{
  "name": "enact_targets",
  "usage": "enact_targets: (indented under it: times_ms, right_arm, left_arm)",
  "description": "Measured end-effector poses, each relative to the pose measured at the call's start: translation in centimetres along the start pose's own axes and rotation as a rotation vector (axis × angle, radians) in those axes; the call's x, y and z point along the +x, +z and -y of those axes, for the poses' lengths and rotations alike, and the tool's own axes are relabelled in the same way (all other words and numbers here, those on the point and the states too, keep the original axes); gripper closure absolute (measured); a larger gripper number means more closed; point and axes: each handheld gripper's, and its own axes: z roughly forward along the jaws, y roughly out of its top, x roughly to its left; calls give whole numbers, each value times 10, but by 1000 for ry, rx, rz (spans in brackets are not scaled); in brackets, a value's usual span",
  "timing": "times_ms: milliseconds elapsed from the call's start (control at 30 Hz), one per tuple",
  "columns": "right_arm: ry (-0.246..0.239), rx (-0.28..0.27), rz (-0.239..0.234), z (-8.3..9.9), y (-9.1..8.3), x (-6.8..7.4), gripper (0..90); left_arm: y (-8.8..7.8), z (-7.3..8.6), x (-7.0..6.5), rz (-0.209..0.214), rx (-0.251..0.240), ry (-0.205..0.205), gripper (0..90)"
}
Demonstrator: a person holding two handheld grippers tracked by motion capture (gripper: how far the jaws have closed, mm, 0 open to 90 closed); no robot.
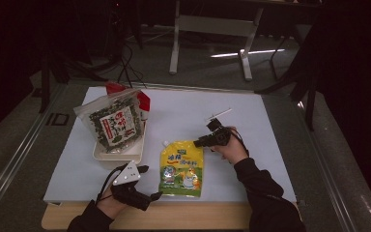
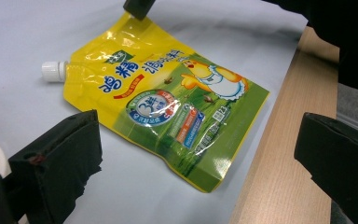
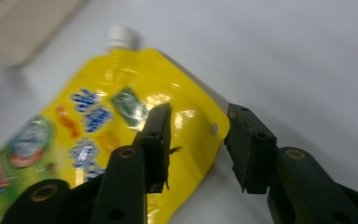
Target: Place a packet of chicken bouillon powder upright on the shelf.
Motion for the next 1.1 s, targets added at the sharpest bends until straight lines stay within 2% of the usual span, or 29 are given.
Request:
enact_targets:
  times_ms: [100,200,267,300,333,467,567,667,767,900,1067,1100]
  right_arm:
    - [-10,7,-24,-2,-2,3,675]
    - [-16,62,-30,-1,6,5,703]
    - [-39,100,-8,0,13,7,744]
    - [-42,107,-8,1,16,7,746]
    - [-41,118,5,1,17,8,802]
    - [-57,144,12,0,18,10,890]
    - [-81,146,38,-2,16,16,898]
    - [-113,142,65,-3,13,23,900]
    - [-149,113,84,-4,6,30,900]
    - [-171,79,83,-6,-6,36,900]
    - [-192,37,75,-7,-19,43,900]
    - [-201,27,74,-6,-22,45,900]
  left_arm:
    - [0,0,0,-1,2,-1,18]
    - [0,0,-1,-1,2,1,18]
    - [0,0,-1,-1,1,-1,18]
    - [0,0,-1,-2,1,-1,18]
    - [0,0,0,-2,2,1,18]
    - [0,0,0,-1,3,0,18]
    - [0,0,0,0,0,-1,17]
    - [0,0,1,1,-7,1,18]
    - [0,-1,0,-5,-9,10,18]
    - [-1,-3,3,23,-12,-28,51]
    - [-2,-7,-1,21,-22,-7,51]
    - [-3,-8,-2,13,-8,-2,51]
